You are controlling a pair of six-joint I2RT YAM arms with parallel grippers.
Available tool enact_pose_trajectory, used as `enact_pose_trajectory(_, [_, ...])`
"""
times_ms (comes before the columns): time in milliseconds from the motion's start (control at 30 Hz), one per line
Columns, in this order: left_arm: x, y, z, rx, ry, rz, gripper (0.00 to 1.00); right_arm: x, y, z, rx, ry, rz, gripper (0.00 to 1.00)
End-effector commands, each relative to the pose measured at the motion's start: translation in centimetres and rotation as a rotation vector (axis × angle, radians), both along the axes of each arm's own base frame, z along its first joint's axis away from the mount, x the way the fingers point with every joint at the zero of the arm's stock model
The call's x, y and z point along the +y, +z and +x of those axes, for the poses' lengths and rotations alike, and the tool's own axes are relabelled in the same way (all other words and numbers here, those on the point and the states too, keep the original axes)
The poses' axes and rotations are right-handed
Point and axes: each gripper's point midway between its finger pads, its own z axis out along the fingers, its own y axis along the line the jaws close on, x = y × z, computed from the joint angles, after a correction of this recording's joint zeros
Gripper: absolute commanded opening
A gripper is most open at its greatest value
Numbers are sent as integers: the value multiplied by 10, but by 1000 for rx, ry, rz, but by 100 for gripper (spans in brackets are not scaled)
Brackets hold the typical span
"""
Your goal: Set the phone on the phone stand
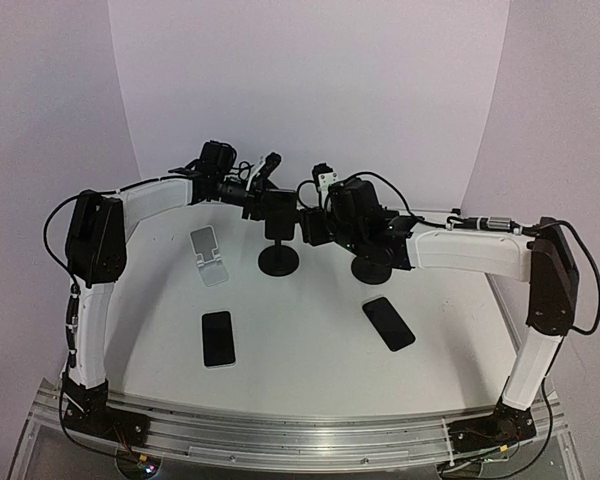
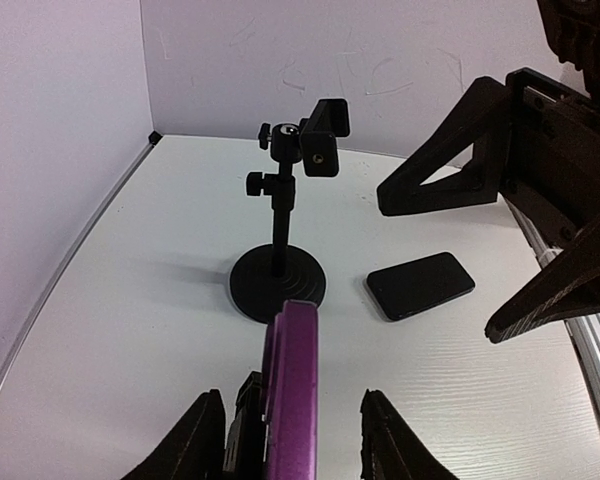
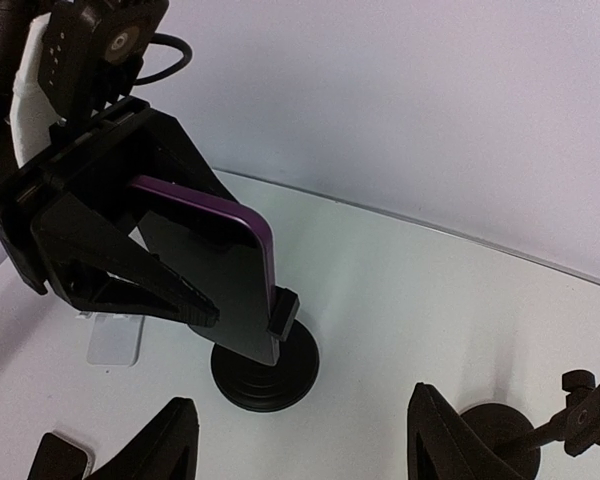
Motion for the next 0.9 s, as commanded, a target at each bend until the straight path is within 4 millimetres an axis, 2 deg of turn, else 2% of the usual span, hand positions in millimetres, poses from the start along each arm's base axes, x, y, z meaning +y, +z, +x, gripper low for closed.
enact_pose_trajectory(0, [8, 14, 3, -6, 15, 4, 54, -2, 30, -4, -38, 14, 54, 65])
enact_pose_trajectory(300, [19, 40, -12, -77, -31, -39, 90, 3, 32, -7, -25, 39, 70, 67])
enact_pose_trajectory(467, [28, 61, -14, -116, -23, -65, 98, -2, 37, -9, -19, 20, 85, 70])
enact_pose_trajectory(567, [36, 74, -18, -144, -15, -80, 99, -8, 45, -11, -7, 4, 91, 73])
enact_pose_trajectory(667, [49, 88, -27, -174, -6, -89, 99, -24, 55, -14, 29, -47, 73, 78])
enact_pose_trajectory(733, [60, 94, -32, -174, 12, -91, 100, -41, 63, -14, 72, -104, 63, 81])
enact_pose_trajectory(867, [81, 115, -45, -162, 86, -110, 99, -94, 67, -17, 192, -258, 11, 84])
